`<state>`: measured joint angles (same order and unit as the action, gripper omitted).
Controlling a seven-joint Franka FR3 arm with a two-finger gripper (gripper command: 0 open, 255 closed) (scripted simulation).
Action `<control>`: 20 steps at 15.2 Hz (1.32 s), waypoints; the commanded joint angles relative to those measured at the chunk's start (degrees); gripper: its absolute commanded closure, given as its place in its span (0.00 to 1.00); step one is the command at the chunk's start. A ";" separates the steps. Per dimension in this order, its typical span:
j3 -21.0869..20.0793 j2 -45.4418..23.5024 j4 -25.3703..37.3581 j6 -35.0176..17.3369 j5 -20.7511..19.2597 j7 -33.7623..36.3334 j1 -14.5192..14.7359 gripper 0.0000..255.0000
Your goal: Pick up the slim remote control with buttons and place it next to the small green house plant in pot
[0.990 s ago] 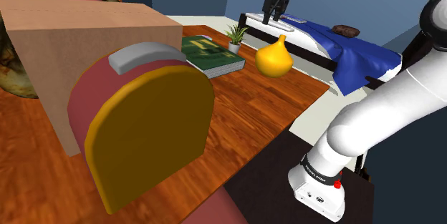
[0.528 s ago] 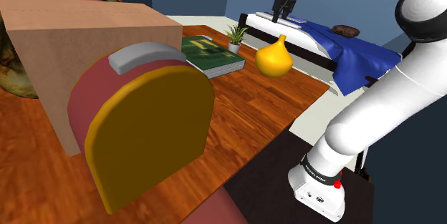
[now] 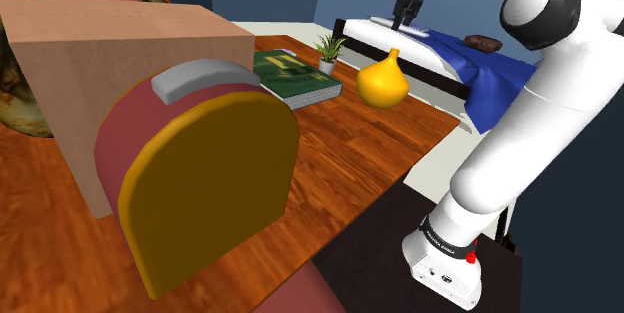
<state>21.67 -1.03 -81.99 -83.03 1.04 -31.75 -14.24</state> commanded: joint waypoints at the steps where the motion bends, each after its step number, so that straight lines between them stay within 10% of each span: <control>1: 1.67 -3.72 4.50 1.08 1.49 -3.31 -1.82 1.00; 5: 3.89 -11.49 14.16 3.78 5.07 -8.62 -6.17 1.00; 20: 3.25 -6.18 -4.55 -10.11 2.63 -7.60 -4.09 1.00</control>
<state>24.96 -7.58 -85.18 -92.07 3.82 -39.42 -18.44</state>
